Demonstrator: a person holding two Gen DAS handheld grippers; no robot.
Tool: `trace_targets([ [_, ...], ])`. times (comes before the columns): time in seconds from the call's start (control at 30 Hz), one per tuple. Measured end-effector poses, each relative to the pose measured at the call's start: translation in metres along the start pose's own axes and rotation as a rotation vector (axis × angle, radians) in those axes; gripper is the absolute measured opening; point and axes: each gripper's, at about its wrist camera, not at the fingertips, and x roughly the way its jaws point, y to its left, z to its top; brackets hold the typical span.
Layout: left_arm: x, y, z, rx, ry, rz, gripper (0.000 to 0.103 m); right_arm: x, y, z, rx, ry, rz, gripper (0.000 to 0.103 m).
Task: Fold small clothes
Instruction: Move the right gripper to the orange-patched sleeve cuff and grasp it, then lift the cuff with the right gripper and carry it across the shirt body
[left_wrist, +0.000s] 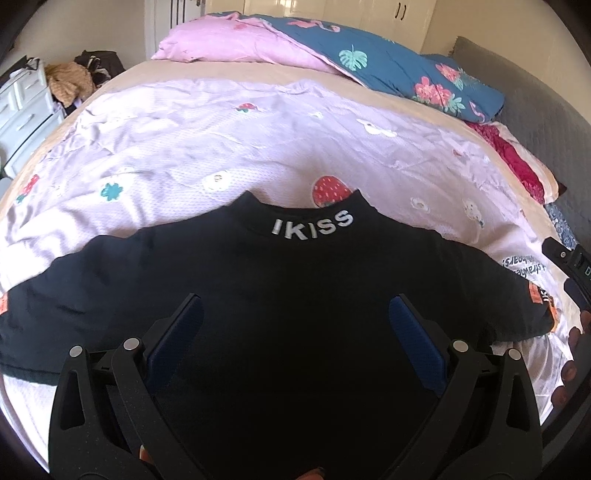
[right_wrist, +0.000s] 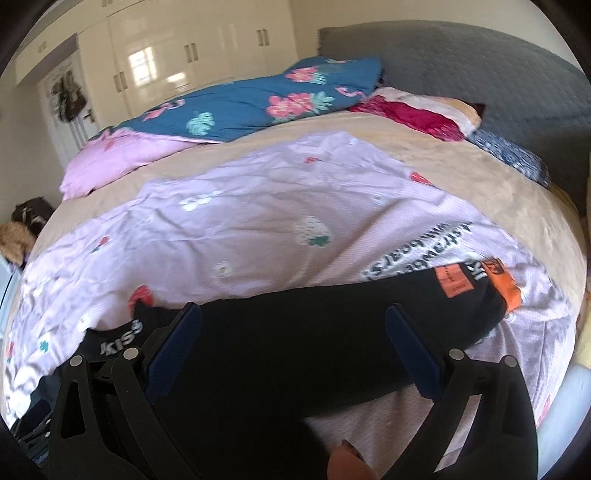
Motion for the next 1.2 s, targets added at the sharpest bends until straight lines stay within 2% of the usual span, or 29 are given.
trace_targets([
  [0.3,0.029,-0.026,-0.003,0.018,0.038,-0.016,0.094,0.030,-0.066,0.003,0.132,0.031,-0.128,0.099],
  [0.6,0.045,-0.046,-0.008,0.026,0.061,-0.036,0.094,0.049,-0.131,-0.002,0.307,0.084,-0.150,0.099],
  [0.9,0.059,-0.089,-0.010,0.109,0.082,-0.066,0.094,0.059,-0.190,-0.012,0.454,0.113,-0.210,0.099],
  [1.03,0.061,-0.104,-0.011,0.128,0.080,-0.080,0.094,0.069,-0.209,-0.019,0.542,0.142,-0.163,0.099],
  [1.2,0.059,-0.109,-0.015,0.118,0.077,-0.105,0.094,0.090,-0.219,-0.023,0.582,0.177,-0.135,0.099],
])
